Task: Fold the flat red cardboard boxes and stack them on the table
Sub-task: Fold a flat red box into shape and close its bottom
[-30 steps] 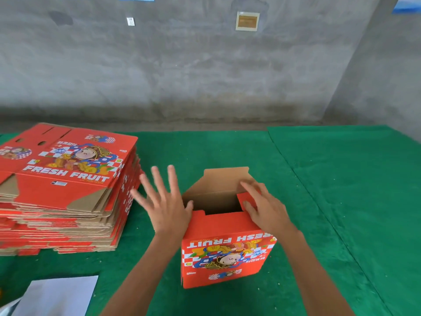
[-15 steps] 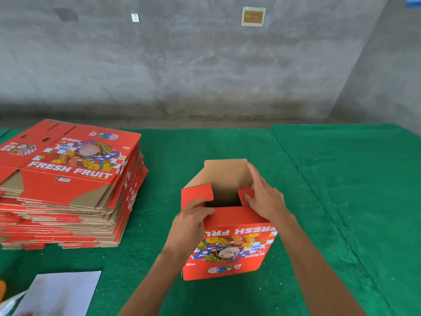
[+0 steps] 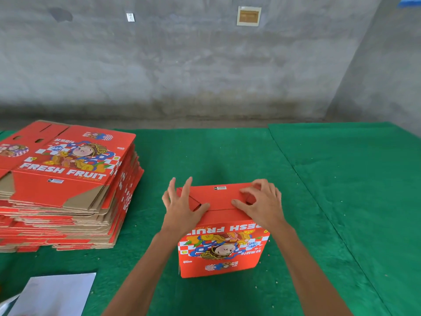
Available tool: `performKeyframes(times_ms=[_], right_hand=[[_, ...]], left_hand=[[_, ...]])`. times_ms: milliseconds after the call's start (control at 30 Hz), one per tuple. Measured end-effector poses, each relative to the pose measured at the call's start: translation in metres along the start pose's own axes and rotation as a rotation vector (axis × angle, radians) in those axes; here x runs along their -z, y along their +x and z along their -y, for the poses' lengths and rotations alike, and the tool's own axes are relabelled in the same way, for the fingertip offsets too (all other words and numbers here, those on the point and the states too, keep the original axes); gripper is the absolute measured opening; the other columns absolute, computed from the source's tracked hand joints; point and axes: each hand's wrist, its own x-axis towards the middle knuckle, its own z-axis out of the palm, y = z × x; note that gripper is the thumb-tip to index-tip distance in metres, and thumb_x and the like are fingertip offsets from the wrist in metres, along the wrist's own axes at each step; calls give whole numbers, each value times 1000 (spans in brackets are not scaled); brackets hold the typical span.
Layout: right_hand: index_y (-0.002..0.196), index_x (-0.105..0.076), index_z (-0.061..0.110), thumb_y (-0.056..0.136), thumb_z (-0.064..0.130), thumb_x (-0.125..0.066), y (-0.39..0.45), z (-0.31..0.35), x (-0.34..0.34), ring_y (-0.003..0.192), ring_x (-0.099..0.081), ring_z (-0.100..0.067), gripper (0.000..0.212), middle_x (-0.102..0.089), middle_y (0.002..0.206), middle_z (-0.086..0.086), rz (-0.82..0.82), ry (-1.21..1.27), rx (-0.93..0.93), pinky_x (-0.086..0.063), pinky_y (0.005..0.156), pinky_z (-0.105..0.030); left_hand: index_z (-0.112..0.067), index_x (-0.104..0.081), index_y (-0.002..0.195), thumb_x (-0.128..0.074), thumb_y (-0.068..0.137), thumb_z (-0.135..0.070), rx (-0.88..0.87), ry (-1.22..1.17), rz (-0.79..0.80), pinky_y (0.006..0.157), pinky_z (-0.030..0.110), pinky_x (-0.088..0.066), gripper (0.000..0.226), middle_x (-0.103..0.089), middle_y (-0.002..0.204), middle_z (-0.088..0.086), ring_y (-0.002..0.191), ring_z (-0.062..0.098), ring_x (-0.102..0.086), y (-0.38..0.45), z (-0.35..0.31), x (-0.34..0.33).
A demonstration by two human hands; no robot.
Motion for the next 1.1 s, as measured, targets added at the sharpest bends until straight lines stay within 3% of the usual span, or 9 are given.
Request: performKeyframes(times_ms=[100,200,300,433,500,600,767,867,1100], right_hand=[[160,-23,21,76,84,-64,0,8,-1,150,-32,-32,112,-16,169,-7,160,55,-213,-31,119,-55],[160,-10,7,67,86,-70,2,18,1,135,-53,-37,137,-45,154,-17,221,26,-413,-47,103,-49],[151,-34,6,76,93,-49,1,16,6,125,-60,-38,116,-62,136,-17,197,-72,-448,-49,98,-47],[127,-63,13,84,92,0,4,-14,17,107,-69,-29,109,-72,117,-14,426,424,-622,-59,89,-44],[120,-65,17,84,93,-2,4,-34,19,102,-71,-28,105,-73,113,-14,553,658,-762,-62,72,-37],[115,-63,9,88,91,-19,3,-56,8,106,-67,-30,98,-72,116,-17,731,795,-872,-61,75,-35],[68,-43,13,93,82,-28,-9,-61,-10,76,-47,-17,76,-56,70,-3,850,904,-1003,-47,61,-25],[72,-38,14,96,80,-25,-20,-61,-13,71,-37,-13,71,-42,73,-3,819,975,-979,-41,60,-20],[73,-38,16,103,66,-27,-40,-63,-18,70,-39,-13,59,-41,71,0,838,1031,-862,-40,63,-22]], left_hand=[[-37,-15,163,-70,85,-67,89,104,144,115,54,-40,100,-9,168,-3,146,38,-35,10,1,6],[-38,-23,159,-80,74,-69,177,282,144,102,52,-47,107,-25,153,4,133,39,-43,21,-11,5],[-38,-33,152,-77,77,-69,195,389,160,96,50,-50,93,-23,150,10,132,40,-40,26,-19,2],[-35,-36,147,-39,96,-76,142,283,117,100,57,-48,66,-24,157,12,132,45,-43,23,-2,-1],[-34,-32,147,-41,88,-85,132,350,121,99,55,-49,79,-19,161,13,130,46,-50,19,-2,-3],[-32,-32,144,-56,60,-99,134,420,127,93,49,-52,110,-26,153,9,120,42,-61,15,-8,-5],[-25,-32,143,-57,50,-103,169,556,91,89,46,-51,124,-37,137,10,127,36,-51,11,-13,-9],[-23,-28,151,-58,61,-98,89,630,120,112,58,-34,121,-28,157,10,149,34,-22,14,-17,-9],[-30,-30,153,-23,76,-97,-117,722,92,117,72,7,102,-38,154,8,149,32,-26,4,-20,-27]])
